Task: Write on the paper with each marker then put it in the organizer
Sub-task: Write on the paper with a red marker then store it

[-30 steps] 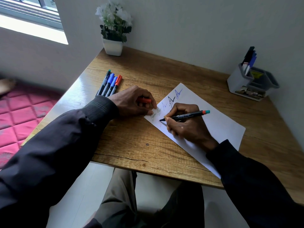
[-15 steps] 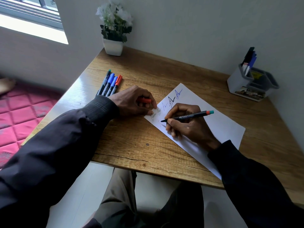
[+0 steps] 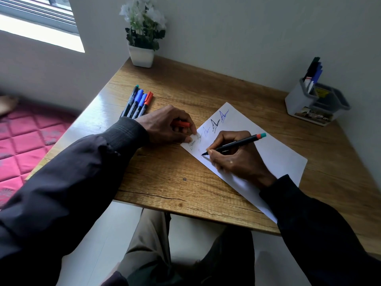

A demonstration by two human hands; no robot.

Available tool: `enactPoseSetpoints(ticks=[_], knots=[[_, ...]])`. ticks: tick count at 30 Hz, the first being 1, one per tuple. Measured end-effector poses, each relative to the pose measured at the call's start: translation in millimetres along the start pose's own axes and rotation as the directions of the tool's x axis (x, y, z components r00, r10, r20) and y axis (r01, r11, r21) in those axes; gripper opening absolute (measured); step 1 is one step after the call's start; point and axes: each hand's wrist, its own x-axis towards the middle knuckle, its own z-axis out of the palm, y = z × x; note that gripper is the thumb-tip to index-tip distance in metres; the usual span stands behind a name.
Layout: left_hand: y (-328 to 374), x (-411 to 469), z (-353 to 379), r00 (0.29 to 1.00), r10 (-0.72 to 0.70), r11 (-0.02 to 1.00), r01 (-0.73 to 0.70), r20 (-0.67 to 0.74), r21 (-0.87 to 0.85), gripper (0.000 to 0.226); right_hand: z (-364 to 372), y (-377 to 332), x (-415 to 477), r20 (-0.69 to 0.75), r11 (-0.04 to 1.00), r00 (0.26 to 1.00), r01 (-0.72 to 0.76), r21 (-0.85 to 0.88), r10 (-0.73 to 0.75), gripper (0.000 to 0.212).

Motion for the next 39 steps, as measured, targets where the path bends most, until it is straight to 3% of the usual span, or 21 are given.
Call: enactPoseSetpoints(ticks=[9, 21, 39], knots=[[-1.3, 1.6, 1.0, 1.0, -0.018, 1.0, 0.018, 0.006, 0.011, 0.031, 2.5, -2.9, -3.7, -0.072, 0.995, 0.997, 0.001, 0.1, 0.006, 0.011], [-0.4, 1.4, 0.5, 1.0, -0.011, 1.0, 0.011, 0.004, 0.016, 0.031, 3.3, -0.3, -1.4, -0.071, 1.0, 0.997, 0.004, 0.026, -0.003, 0.009], [-5.9, 3.0, 2.1, 1.0, 0.011, 1.0, -0.011, -0.013, 0.008, 0.029, 5.7, 2.6, 0.2, -0.171, 0.989, 0.98, -0.087, 0.123, 0.107, 0.015]])
